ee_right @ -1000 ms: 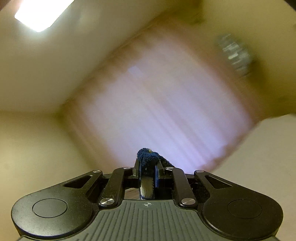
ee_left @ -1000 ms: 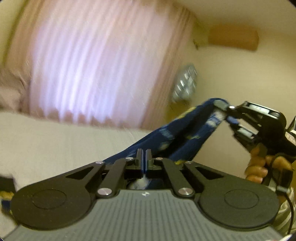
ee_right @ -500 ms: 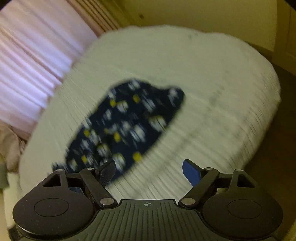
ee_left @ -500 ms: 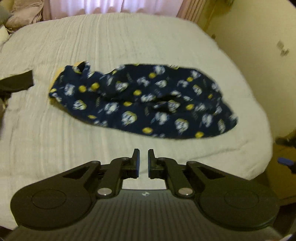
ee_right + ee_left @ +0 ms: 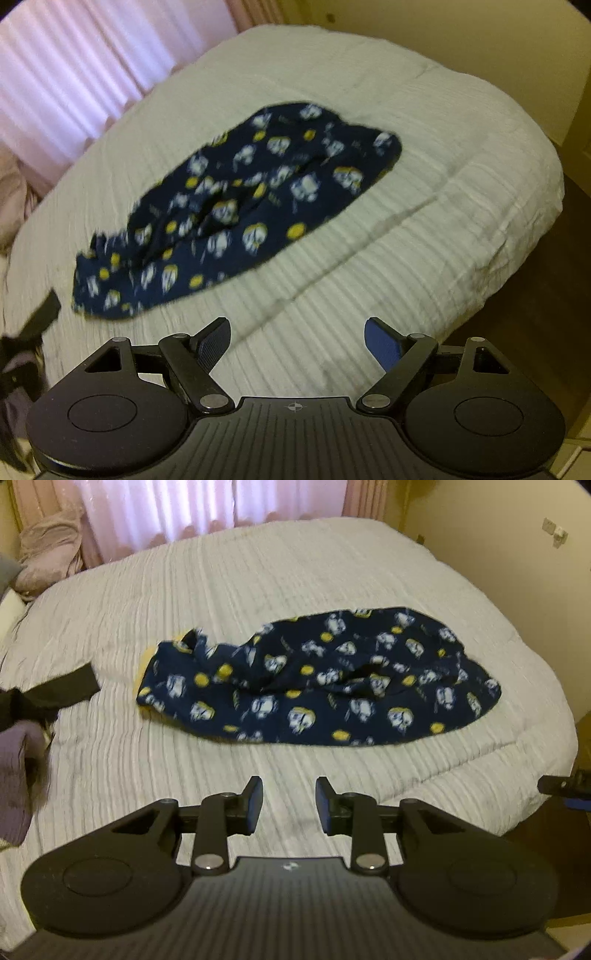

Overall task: Fold clothes
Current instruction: 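Open both grippers and reposition them over the spread pajamas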

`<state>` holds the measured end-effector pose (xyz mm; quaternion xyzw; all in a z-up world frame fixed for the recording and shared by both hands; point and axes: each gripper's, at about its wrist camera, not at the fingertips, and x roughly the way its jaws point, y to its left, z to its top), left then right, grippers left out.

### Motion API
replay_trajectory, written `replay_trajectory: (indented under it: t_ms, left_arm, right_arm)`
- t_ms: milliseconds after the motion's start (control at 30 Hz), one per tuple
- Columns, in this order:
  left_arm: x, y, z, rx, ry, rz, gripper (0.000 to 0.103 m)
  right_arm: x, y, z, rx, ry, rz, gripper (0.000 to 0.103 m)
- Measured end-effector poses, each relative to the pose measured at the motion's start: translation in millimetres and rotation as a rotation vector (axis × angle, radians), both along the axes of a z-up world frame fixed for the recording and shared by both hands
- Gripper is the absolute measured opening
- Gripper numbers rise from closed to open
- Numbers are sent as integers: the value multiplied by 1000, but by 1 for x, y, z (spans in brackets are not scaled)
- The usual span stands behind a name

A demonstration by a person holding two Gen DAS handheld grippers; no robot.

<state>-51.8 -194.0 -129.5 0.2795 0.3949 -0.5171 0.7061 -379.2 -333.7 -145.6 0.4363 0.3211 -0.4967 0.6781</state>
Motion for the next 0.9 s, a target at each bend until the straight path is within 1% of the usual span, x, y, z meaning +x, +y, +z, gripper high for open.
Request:
replay_trajectory:
  t_ms: [100, 233, 500, 733, 900]
  left_arm:
    - [4, 6, 5, -15, -17, -6, 27]
    - [7, 5, 9, -30, -36, 0, 28]
    - [-6, -8, 12, -40, -42, -3, 29]
    - [-31, -38, 8, -28, -47, 38, 30]
    - [-57, -64, 4, -22, -46, 73, 31]
  right_arm:
    - [8, 7, -6, 3, 5, 5, 83]
    - [8, 11, -5, -5, 30, 2, 83]
    - [-1, 0, -5, -8, 31, 2, 83]
    - [-26, -32, -12, 14, 36, 20, 83]
    - [-52, -78, -15, 22, 36, 47, 83]
